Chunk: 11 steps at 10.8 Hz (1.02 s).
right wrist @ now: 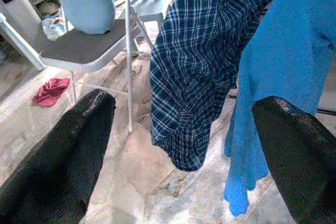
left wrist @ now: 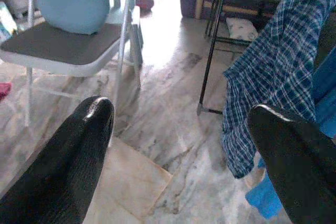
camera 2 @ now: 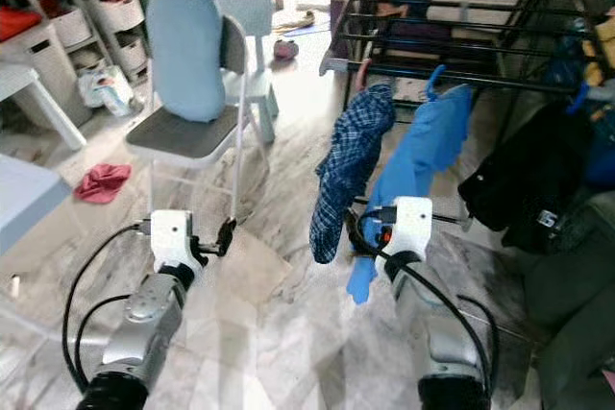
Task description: Hang hanger
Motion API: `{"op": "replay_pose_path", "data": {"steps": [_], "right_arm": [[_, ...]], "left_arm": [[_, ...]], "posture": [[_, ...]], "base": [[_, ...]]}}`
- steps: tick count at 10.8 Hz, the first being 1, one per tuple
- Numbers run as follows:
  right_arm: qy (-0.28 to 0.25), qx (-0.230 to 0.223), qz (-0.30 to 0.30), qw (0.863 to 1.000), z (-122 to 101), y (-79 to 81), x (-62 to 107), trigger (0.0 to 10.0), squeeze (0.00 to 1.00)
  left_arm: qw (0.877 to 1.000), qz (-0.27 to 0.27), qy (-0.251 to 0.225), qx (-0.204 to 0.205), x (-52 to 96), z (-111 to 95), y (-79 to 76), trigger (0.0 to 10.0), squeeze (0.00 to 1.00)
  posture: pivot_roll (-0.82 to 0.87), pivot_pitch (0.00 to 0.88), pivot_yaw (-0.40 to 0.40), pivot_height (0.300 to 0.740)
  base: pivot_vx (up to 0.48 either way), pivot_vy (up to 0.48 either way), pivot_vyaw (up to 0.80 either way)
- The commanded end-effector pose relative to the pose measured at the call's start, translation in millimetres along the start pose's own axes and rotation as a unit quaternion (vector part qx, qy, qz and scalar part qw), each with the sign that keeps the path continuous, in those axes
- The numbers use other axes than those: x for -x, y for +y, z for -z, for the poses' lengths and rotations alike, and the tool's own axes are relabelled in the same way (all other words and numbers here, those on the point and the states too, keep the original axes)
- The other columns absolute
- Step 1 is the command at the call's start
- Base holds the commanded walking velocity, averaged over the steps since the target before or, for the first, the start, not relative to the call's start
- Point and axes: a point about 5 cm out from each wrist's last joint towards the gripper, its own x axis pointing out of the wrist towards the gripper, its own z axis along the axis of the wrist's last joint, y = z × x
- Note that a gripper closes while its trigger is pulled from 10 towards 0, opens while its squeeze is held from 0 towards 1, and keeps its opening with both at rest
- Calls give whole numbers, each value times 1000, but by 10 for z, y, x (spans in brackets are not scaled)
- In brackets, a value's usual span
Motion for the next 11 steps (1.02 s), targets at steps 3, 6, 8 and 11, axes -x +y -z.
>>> {"op": "replay_pose_path", "data": {"steps": [3,6,8,11], "right_arm": [[-2,1,7,1000,23,-26,-44,10000,0],[-4,-18,15,1000,70,-47,-26,10000,0],[0,-13,20,1000,100,-46,-12,10000,0],[-5,-12,25,1000,72,-87,-13,10000,0]], "left_arm": [[1000,-10,12,-16,34,81,130,10000,0],[999,-16,25,-20,98,152,223,10000,0],[1000,0,25,-18,103,170,167,10000,0],[1000,3,24,-15,118,170,169,10000,0]], "posture": [[-131,0,51,740],[-122,0,51,740],[-125,0,52,740],[-130,0,58,740]], "base": [[0,0,0],[0,0,0],[0,392,-400],[0,426,-800]]}}
